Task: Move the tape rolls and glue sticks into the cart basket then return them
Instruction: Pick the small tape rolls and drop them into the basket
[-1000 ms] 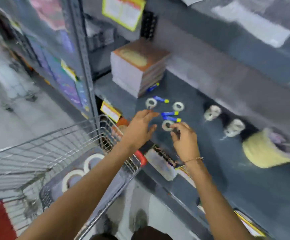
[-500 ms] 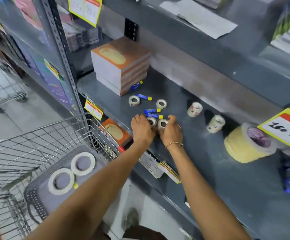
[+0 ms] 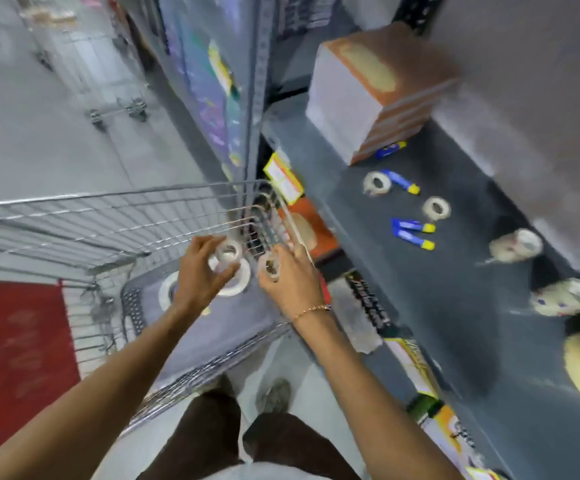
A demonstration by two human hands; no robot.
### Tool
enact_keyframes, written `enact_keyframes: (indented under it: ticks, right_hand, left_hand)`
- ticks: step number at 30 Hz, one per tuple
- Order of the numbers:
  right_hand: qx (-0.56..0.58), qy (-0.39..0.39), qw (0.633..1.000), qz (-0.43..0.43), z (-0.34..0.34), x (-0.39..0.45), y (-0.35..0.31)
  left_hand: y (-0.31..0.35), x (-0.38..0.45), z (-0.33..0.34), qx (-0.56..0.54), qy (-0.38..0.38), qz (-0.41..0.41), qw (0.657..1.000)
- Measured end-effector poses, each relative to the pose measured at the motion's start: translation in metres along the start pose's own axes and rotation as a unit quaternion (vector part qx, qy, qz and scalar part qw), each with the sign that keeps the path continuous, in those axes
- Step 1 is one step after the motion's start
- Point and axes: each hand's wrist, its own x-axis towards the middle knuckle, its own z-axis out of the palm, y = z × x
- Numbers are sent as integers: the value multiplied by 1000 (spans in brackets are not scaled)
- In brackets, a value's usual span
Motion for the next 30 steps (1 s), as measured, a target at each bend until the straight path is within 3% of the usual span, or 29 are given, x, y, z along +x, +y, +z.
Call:
enact_keyframes:
  ticks: [4,7,10,16,21,26,30]
  right_hand:
    - [-128,-197,970,65,115,56,9]
    - [-228,-289,925,95,173,76,29]
    - [-294,-364,878,97,209,88,49]
    - [-368,-354,855,94,242,91,68]
    - [-363,-359,853,106,245,87,68]
    - [-297,-352,881,111,210,88,46]
    - [-196,-221,948,118,140,68,22]
  left_hand:
    - [-88,-15,16,75,-167,-92,979]
    - [-133,-24,50,112,-293,-104,944]
    - [-168,-30,86,125,-350,-101,923]
    - [-187,-44,123,79,-340,-113,930]
    - [-191,-45,120,51,-332,-122,934]
    - [-178,-35,95,18,-275,-144,950]
    - [-124,-19,62,-14,-174,-109,979]
